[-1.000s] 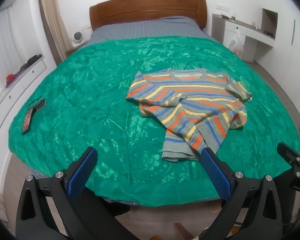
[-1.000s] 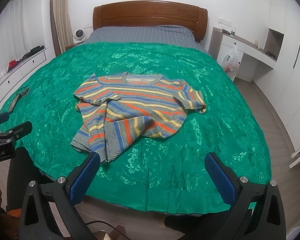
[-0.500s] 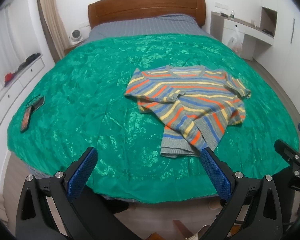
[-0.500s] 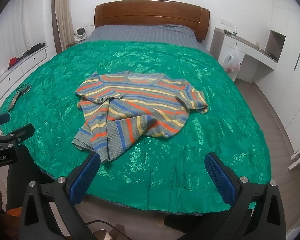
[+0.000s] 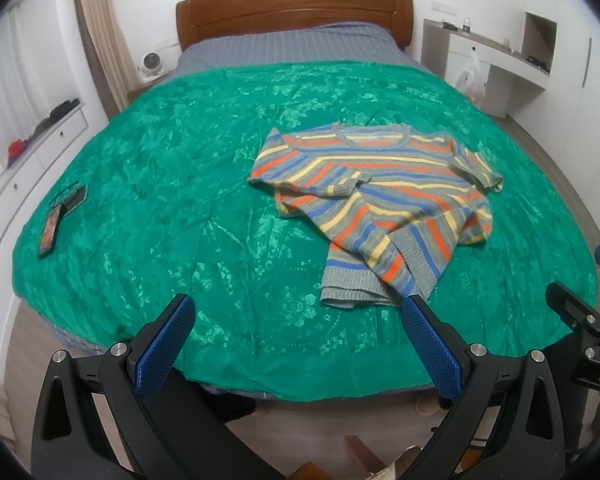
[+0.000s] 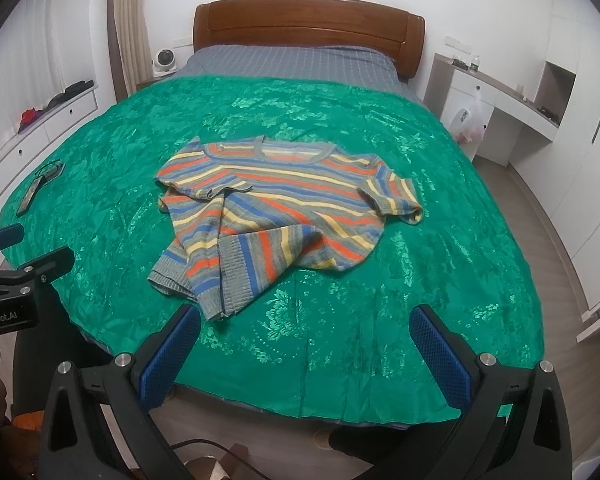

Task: Fold small clothes

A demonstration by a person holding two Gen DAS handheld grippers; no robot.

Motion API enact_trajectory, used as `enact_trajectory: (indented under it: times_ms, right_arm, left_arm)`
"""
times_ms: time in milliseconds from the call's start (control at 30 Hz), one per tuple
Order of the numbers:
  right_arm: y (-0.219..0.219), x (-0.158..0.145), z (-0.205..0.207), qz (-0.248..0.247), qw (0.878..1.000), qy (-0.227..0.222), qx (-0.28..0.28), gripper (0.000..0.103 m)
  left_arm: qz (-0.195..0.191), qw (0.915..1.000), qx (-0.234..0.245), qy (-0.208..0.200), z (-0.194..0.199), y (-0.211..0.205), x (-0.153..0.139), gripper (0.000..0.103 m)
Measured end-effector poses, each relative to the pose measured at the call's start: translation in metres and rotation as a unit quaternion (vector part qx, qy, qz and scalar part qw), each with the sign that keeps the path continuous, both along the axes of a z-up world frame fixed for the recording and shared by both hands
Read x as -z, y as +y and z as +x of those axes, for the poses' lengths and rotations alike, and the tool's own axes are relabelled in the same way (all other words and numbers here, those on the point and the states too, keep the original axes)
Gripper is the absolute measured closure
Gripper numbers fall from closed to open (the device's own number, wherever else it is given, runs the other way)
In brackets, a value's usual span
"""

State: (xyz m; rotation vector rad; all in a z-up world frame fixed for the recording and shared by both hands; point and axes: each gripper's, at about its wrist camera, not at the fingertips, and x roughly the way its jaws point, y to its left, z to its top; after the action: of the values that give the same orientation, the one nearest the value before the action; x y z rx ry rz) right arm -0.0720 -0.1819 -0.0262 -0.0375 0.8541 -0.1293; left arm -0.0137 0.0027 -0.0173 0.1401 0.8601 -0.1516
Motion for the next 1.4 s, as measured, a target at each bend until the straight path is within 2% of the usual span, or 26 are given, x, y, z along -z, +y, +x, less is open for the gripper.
enact_trajectory:
  times_ms: [1400]
  right_arm:
    - [0.0063,0.008,-0.0007,0.007,1.0,0.014,-0.006,0.0]
  left_arm:
    - [-0.003,1.0,-0.001,0.008,0.0002,0.0032,0.0049,0.0]
